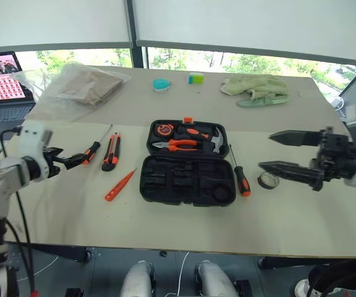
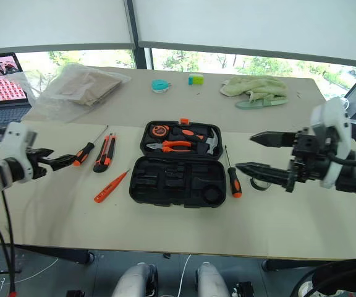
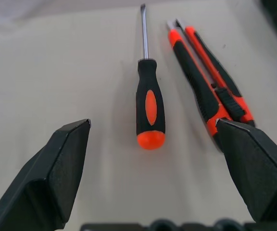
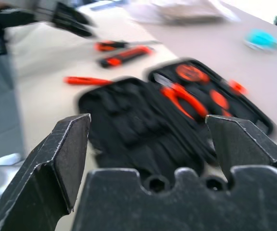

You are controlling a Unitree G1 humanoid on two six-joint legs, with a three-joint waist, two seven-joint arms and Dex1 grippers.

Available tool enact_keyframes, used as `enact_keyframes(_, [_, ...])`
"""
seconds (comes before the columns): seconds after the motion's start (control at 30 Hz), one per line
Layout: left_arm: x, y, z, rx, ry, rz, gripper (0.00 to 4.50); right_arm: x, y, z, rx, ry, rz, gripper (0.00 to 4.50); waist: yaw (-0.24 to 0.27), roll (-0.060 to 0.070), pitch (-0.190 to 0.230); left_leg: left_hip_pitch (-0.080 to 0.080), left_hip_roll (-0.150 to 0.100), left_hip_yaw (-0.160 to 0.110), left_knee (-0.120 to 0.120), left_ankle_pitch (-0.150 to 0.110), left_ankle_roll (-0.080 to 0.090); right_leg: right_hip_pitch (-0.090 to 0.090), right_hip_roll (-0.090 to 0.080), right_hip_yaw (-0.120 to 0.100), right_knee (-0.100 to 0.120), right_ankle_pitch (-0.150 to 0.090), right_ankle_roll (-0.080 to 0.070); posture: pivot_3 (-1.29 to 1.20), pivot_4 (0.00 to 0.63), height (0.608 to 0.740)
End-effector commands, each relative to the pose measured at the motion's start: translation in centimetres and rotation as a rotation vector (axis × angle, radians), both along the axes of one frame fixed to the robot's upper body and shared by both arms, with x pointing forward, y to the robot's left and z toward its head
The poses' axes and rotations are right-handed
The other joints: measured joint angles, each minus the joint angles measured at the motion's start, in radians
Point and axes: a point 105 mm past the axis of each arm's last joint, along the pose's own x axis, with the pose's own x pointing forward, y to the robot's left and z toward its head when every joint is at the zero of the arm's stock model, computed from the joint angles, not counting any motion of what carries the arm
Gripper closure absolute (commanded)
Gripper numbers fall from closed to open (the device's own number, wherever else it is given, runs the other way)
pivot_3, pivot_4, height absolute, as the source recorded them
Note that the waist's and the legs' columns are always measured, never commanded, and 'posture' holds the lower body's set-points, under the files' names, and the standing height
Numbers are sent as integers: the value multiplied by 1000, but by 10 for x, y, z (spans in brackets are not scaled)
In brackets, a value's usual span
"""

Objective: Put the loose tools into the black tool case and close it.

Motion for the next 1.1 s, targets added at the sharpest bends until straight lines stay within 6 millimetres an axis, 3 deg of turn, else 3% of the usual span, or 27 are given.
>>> enact_keyframes(0.03, [15, 7, -2, 41, 14, -7, 32, -6, 13, 13, 17, -62, 35, 51, 0, -2, 1, 0, 0, 0, 0, 0, 0, 0, 0, 0, 0, 0, 0, 0, 150, 740])
enact_keyframes(0.37, [52, -8, -31, 99, 62, -94, 32, -17, 24, 12, 40, -64, 99, 51, 22, -2, 1, -7, 0, -4, 8, 0, 1, 0, -1, -7, 1, 0, 0, 0, 150, 740])
enact_keyframes(0.4, [54, -10, -32, 96, 56, -95, 565, -17, 24, 11, 42, -63, 98, 0, 25, -2, 1, -7, 0, -5, 9, 0, 1, 1, -1, -8, 1, 0, 0, 0, 150, 740])
enact_keyframes(0.67, [61, -9, -33, 84, 30, -84, 3401, -20, 22, 3, 38, -62, 76, 0, 27, -2, 1, -11, 0, -10, 17, 0, 1, 1, -1, -13, 5, 1, 0, 0, 150, 740])
enact_keyframes(0.7, [63, -7, -28, 83, 13, -64, 3616, -20, 21, 1, 33, -62, 64, 0, 27, -2, 1, -11, 0, -10, 17, 0, 1, 1, -1, -13, 6, 1, 0, 0, 150, 740])
enact_keyframes(0.77, [70, -1, -6, 76, -76, -21, 3617, -19, 16, -2, 27, -63, 32, 0, 27, -2, 1, -11, 0, -11, 17, 0, 1, 1, -1, -13, 8, 1, 0, 0, 150, 740])
enact_keyframes(0.83, [79, -9, 33, 29, -226, -65, 3617, -17, 8, -7, 18, -61, -13, 0, 27, -3, 2, -12, 0, -12, 18, 0, 1, 0, -1, -14, 8, 1, 0, 0, 150, 740])
enact_keyframes(0.87, [80, -20, 50, 10, -293, -130, 3617, -17, 5, -9, 15, -56, -28, 0, 27, -4, 2, -13, 0, -13, 18, 0, 1, 0, -1, -14, 8, 1, 0, 0, 150, 740])
enact_keyframes(0.93, [74, -63, 82, 100, -417, -440, 3617, -18, -1, -15, 12, -41, -56, 0, 30, -6, 3, -16, 0, -14, 20, 0, 1, -1, 0, -16, 9, 1, 0, 0, 150, 740])
enact_keyframes(1.1, [58, -121, 94, 136, -448, -810, 3617, -20, -8, -23, 4, -22, -98, 0, 37, -6, 3, -17, -1, -15, 23, 0, 1, 0, -2, -17, 8, 1, 1, 0, 150, 740])
